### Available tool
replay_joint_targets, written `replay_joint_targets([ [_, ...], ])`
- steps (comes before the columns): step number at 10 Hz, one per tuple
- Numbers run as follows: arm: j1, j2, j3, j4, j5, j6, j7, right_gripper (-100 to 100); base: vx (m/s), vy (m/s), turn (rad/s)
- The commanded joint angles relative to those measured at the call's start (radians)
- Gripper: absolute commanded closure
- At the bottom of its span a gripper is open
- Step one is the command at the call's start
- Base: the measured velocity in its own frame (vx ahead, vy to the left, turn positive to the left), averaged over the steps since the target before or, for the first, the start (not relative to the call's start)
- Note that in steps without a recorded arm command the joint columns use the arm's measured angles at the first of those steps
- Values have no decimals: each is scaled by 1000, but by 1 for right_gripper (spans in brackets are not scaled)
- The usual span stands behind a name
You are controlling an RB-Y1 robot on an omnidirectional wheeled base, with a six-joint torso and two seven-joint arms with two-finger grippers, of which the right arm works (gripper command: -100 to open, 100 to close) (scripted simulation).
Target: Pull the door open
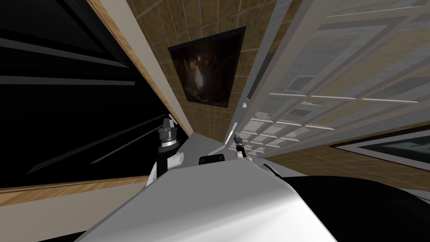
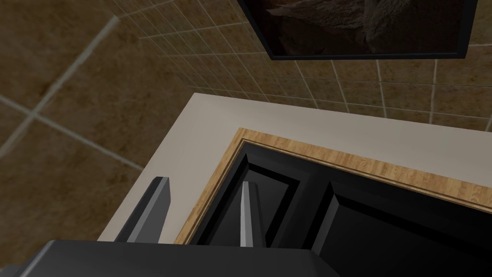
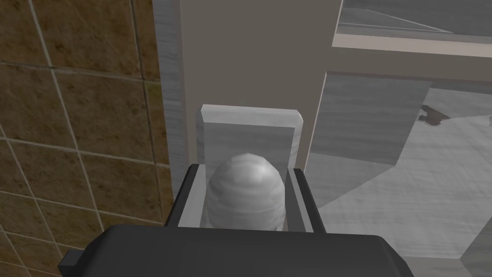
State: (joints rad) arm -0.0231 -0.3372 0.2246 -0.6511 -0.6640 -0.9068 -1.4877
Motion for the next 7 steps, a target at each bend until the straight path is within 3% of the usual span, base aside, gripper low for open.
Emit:
replay_joint_targets([
  [1,1,3,2,0,1,1,-1,100,-13,1,5],
  [3,1,3,2,0,1,1,-1,100,-3,1,0],
  [7,23,-31,50,-11,21,-18,-52,100,-176,-29,98],
])
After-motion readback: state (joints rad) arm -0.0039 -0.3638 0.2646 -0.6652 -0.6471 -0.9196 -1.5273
